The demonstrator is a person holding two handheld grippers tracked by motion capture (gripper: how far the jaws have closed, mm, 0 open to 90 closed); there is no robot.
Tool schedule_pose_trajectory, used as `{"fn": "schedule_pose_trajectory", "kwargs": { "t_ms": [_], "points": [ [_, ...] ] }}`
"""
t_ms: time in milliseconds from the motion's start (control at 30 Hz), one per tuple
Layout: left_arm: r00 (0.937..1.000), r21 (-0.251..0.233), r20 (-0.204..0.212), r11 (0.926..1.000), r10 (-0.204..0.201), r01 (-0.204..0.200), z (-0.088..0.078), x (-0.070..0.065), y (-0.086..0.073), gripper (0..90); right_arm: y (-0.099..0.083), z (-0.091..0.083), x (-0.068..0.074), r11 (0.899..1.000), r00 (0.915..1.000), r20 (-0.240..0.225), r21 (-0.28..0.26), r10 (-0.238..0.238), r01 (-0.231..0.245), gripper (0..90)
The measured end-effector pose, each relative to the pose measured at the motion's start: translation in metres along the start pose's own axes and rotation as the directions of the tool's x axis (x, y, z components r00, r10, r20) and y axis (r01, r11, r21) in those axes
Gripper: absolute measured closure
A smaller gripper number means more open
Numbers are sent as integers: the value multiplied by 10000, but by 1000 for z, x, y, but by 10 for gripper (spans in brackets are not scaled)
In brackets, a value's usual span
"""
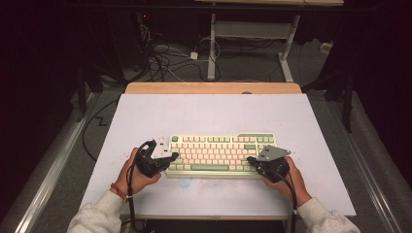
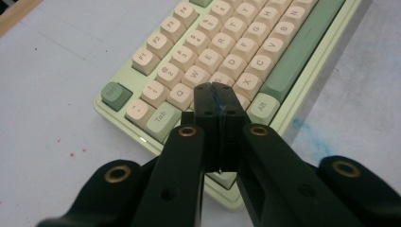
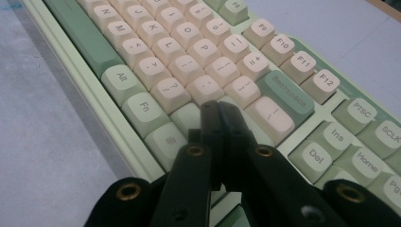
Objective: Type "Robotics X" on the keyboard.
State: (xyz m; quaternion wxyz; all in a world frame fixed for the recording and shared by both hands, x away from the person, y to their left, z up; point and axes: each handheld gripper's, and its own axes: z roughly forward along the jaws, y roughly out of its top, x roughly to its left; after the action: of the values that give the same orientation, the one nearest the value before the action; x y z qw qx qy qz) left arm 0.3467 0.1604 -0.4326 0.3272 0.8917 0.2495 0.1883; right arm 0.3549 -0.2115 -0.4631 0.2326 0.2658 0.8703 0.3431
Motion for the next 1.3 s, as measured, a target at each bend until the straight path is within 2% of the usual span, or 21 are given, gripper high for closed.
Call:
{"fn": "schedule_pose_trajectory", "kwargs": {
  "t_ms": [433, 700, 900, 1300],
  "points": [
    [9990, 380, 249, 9986, 362, -371, 19, -3, 19, 873, 1, 0, 0, 10000, 10000, 6, 46, 40, -40, 900],
    [9959, 599, 664, 9961, 609, -649, 34, -6, 28, 873, 1, 0, 0, 10000, 10000, 5, 48, 48, -48, 900],
    [9934, 841, 876, 9931, 744, -818, 45, -10, 30, 873, 1, 0, 0, 10000, 10000, -8, 49, 30, -30, 900],
    [9915, 968, 944, 9905, 890, -981, 50, -13, 31, 873, 1, 0, 0, 9999, 10000, -5, 89, 54, -54, 900]
  ]
}}
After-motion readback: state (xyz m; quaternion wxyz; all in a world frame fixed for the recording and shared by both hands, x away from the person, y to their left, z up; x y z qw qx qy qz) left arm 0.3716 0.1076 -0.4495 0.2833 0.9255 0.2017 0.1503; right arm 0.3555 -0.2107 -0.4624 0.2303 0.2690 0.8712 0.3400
